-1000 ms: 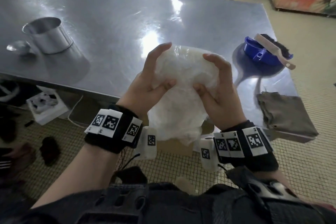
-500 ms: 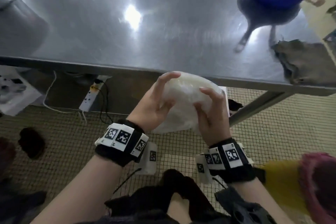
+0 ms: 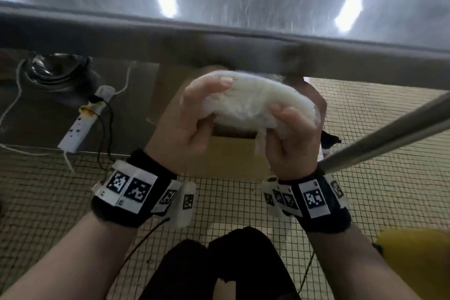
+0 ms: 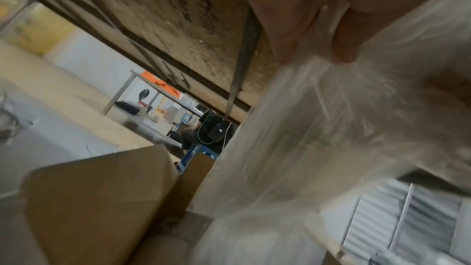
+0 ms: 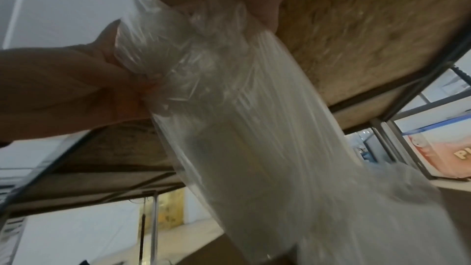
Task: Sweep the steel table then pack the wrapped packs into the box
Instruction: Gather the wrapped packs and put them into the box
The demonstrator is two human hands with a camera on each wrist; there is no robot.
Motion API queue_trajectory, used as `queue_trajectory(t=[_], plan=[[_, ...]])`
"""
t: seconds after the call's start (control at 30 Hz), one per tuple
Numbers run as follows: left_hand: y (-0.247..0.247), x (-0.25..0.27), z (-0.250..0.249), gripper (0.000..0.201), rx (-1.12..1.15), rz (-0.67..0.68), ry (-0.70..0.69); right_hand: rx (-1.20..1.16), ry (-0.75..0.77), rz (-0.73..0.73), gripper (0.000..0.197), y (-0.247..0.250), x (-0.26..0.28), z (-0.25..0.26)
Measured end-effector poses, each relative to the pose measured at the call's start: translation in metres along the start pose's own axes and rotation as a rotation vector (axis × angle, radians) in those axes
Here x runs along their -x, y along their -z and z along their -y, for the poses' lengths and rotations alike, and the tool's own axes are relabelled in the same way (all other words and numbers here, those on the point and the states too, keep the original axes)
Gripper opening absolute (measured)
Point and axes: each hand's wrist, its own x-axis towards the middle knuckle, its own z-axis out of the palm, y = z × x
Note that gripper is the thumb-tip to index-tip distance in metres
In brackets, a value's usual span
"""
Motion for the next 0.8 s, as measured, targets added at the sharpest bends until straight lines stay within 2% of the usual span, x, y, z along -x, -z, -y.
queue_trajectory(t=[0.1,0.17,0.23,0.33,0.43,0.5,0.57,0.63,0.73,0.8], plan=[[-0.016,0.009,0.029,0.065,-0.125,-0.019,0.123,0.090,-0.129,0.084,0.054,-0.012,0.014,-0.027],[-0.022,0.007,0.044,0.062,-0.157,-0.004,0.269,0.123,-0.200,0.137,0.046,-0.020,0.019,-0.040],[-0.029,0.006,0.061,0.059,-0.186,0.034,0.388,0.112,-0.274,0.189,0.046,-0.026,0.025,-0.053],[-0.036,0.014,0.087,0.061,-0.168,0.101,0.422,0.103,-0.401,0.312,0.053,-0.035,0.041,-0.070],[-0.048,0.031,0.112,0.067,-0.102,0.164,0.570,0.113,-0.539,0.487,0.061,-0.045,0.065,-0.083],[-0.058,0.045,0.130,0.062,-0.136,0.177,0.630,0.133,-0.611,0.548,0.060,-0.051,0.080,-0.088],[-0.067,0.056,0.149,0.052,-0.233,0.181,0.646,0.126,-0.630,0.553,0.060,-0.056,0.088,-0.093],[-0.071,0.060,0.162,0.058,-0.245,0.146,0.624,0.125,-0.595,0.543,0.064,-0.061,0.088,-0.099],[-0.076,0.063,0.168,0.075,-0.214,0.010,0.528,0.147,-0.524,0.490,0.065,-0.071,0.090,-0.111],[-0.085,0.068,0.166,0.077,-0.229,-0.107,0.463,0.169,-0.468,0.423,0.064,-0.079,0.097,-0.117]])
